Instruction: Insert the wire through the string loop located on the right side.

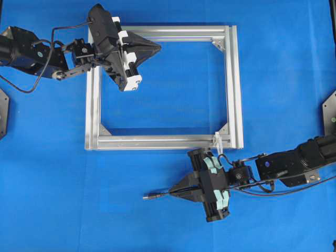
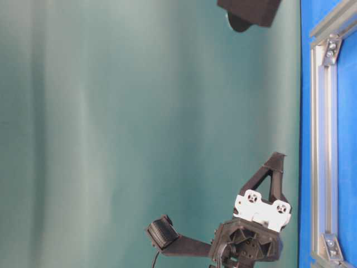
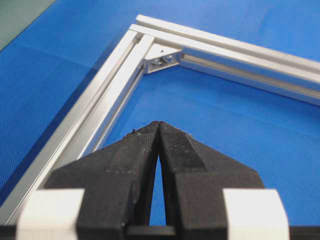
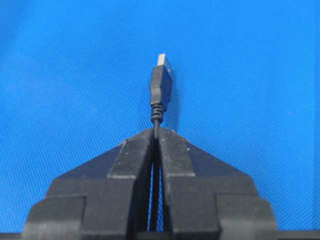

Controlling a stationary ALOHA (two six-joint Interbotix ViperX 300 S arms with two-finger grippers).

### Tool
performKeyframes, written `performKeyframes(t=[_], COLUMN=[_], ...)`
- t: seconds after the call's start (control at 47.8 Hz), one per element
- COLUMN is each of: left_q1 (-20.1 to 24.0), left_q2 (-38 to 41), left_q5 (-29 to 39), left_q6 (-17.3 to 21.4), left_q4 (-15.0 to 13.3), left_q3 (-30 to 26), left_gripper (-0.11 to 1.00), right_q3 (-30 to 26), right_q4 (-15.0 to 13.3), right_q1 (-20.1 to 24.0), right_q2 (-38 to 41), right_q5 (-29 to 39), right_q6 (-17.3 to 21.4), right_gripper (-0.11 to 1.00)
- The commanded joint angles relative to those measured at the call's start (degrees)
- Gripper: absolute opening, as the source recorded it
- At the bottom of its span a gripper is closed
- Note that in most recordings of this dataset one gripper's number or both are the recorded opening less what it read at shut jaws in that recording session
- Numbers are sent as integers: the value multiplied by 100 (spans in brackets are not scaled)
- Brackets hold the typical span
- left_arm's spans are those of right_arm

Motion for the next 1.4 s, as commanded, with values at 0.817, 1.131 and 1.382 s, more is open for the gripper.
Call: performKeyframes(t=[0.817, 1.131, 1.382], left_q1=[9, 18, 18], left_q2=[-185, -237, -272], left_q5=[-26, -35, -26], left_q6=[9, 18, 9], left_q4=[18, 18, 26], left_q3=[-26, -18, -18], left_gripper=[0, 0, 0], right_q3=[53, 53, 53], right_q4=[-18, -18, -18], right_q1=[-53, -114, -114], right_q2=[-1380, -1477, -1477], right_q5=[976, 1116, 1178], right_q6=[-44, -44, -44], right_gripper=[-3, -3, -3])
